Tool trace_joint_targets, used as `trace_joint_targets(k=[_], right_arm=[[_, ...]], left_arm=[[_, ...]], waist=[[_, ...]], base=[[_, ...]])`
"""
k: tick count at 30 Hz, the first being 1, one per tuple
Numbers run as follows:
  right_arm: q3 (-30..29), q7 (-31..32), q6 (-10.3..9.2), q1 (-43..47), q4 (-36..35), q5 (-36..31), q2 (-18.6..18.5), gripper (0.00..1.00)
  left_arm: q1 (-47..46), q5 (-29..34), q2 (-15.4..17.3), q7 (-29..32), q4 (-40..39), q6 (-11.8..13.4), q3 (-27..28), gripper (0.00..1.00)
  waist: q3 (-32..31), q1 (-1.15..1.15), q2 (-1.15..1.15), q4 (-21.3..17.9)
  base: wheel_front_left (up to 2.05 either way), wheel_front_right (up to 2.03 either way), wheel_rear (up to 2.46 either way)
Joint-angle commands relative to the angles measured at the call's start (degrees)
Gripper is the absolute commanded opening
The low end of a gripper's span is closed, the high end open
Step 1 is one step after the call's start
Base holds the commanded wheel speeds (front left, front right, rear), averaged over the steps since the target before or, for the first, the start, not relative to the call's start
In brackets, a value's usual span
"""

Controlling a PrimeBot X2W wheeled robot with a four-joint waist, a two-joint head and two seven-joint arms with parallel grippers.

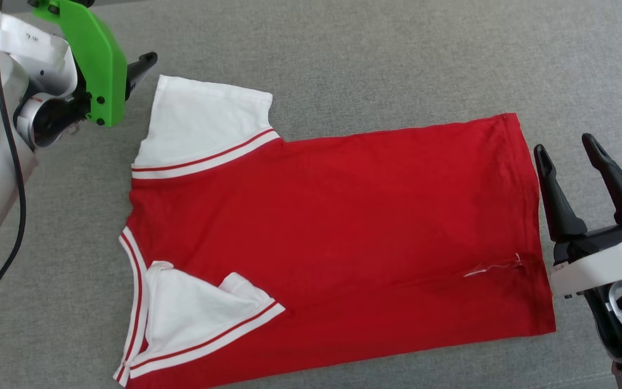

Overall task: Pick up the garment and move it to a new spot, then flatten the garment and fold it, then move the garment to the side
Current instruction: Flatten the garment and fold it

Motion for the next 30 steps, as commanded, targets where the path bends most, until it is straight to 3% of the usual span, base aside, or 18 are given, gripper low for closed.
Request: trace_joint_targets(k=[1, 6, 16, 17, 18, 25, 30], right_arm=[[0.14, -0.55, -0.03, -1.49, 0.08, -0.17, -0.11, 1.0], [1.15, -1.34, -0.03, -3.53, 0.77, -0.07, -0.31, 1.0], [2.42, -2.78, -0.03, -6.67, 2.5, 0.3, -0.56, 1.0], [2.38, -2.82, -0.03, -6.74, 2.63, 0.33, -0.62, 1.0], [2.36, -2.86, -0.03, -6.86, 2.8, 0.39, -0.7, 1.0], [0.96, -1.91, -0.03, -8.13, 3.3, 0.93, -2.47, 1.0], [-0.22, 4.49, -0.03, -10.04, 2.32, 2.34, -6.32, 1.0]], left_arm=[[-1.6, -0.99, -0.66, 2.14, 0.88, -0.32, -0.35, 1.0], [-4.84, -1.82, -1.34, 12.3, 3.84, -0.58, -3.17, 1.0], [-5.99, -0.21, -2.4, 18.09, 7.15, -0.76, -8.15, 1.0], [-5.65, -0.59, -2.46, 18.55, 6.93, -0.77, -8.41, 0.87], [-5.42, -0.41, -2.3, 18.63, 6.33, -0.77, -8.94, 0.0], [-4.96, -0.73, -1.21, 14.71, 3.63, -0.78, -9.7, 0.0], [-5.52, -0.64, -1.24, 9.2, 1.37, -0.78, -9.48, 0.0]], waist=[[4.78, -0.01, 0.0, -3.11], [7.52, -0.01, 0.0, -3.93], [11.14, -0.01, 0.0, -4.41], [11.16, -0.01, 0.0, -4.33], [11.14, -0.01, 0.0, -4.25], [8.76, -0.01, 0.0, -3.06], [5.57, -0.01, 0.0, -1.4]], base=[[0.0, 0.0, 0.0], [0.0, 0.0, 0.0], [0.0, 0.0, 0.0], [0.0, 0.0, 0.0], [0.0, 0.0, 0.0], [0.0, 0.0, 0.0], [0.0, 0.0, 0.0]])
